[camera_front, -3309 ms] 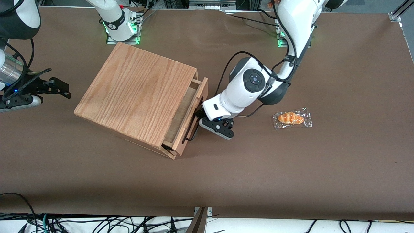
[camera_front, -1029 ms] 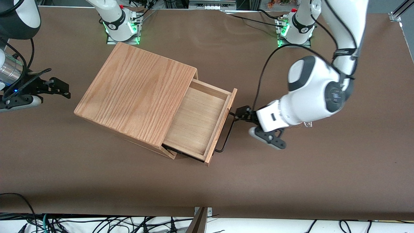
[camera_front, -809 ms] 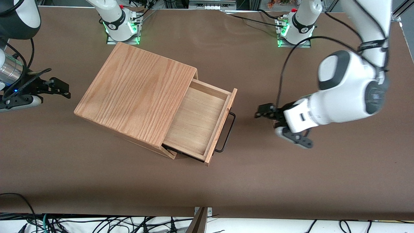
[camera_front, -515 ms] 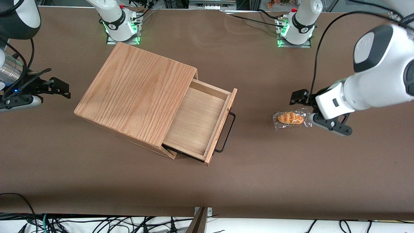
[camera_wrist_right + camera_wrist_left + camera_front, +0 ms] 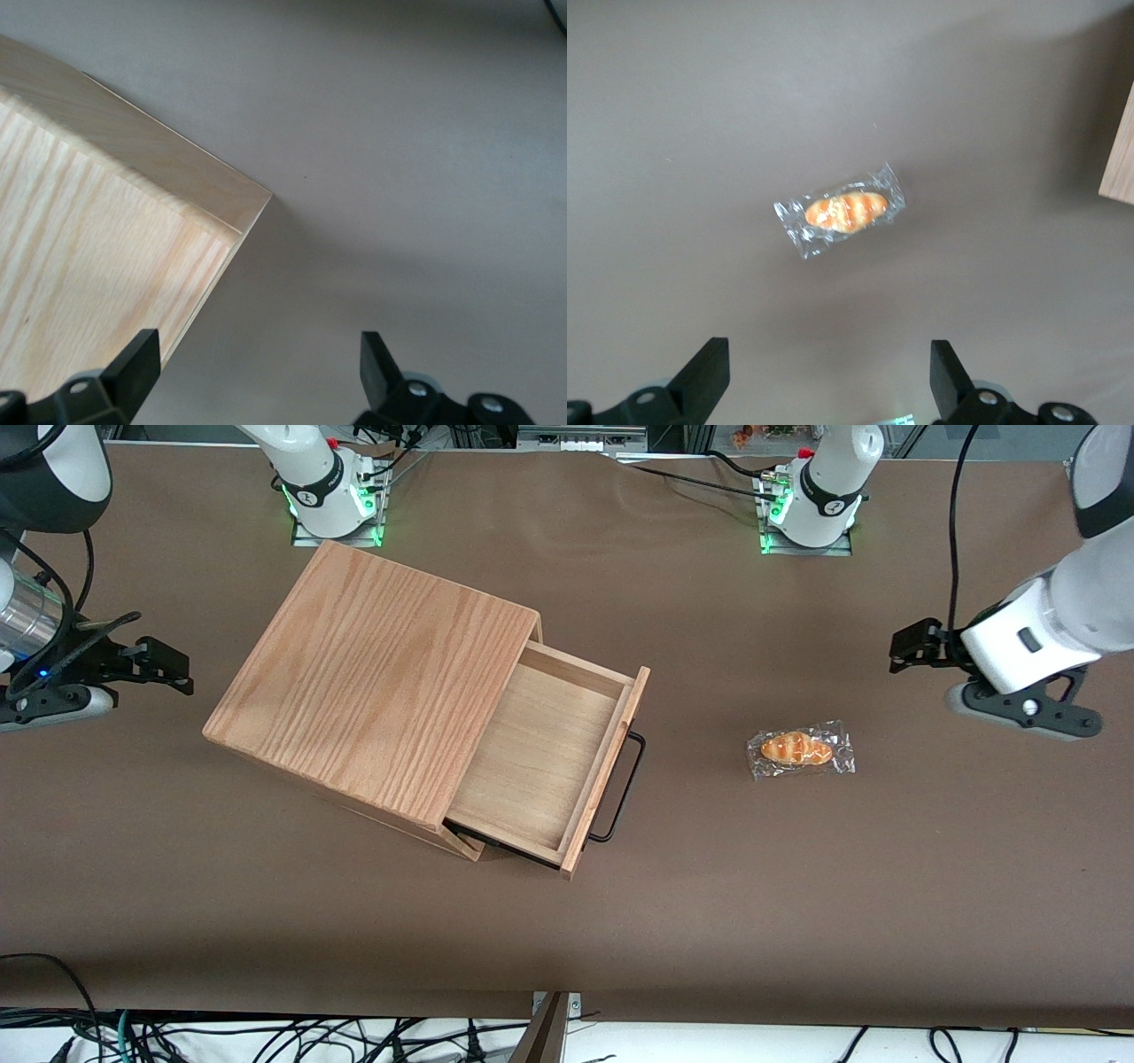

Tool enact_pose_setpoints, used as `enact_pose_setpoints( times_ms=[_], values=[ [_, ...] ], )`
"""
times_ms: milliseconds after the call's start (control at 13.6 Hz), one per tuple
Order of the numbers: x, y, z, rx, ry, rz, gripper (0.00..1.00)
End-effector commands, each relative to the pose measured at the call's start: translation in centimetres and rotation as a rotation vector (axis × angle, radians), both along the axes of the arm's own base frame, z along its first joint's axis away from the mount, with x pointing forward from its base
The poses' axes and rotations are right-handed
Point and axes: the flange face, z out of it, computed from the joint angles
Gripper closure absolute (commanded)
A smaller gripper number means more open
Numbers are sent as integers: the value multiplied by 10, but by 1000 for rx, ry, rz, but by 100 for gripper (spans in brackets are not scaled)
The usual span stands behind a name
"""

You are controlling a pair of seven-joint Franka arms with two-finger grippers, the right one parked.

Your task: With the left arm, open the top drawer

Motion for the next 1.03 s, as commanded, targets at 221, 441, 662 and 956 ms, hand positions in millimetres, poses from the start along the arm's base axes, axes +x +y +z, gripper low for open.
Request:
enact_pose_setpoints(
  times_ms=[221, 441, 662, 956],
  values=[
    [-59, 24, -9, 47, -129, 46, 0],
    [-56, 26, -7, 41, -115, 52, 0],
    [-54, 25, -8, 44, -113, 47, 0],
    [-52, 26, -6, 45, -117, 52, 0]
  ],
)
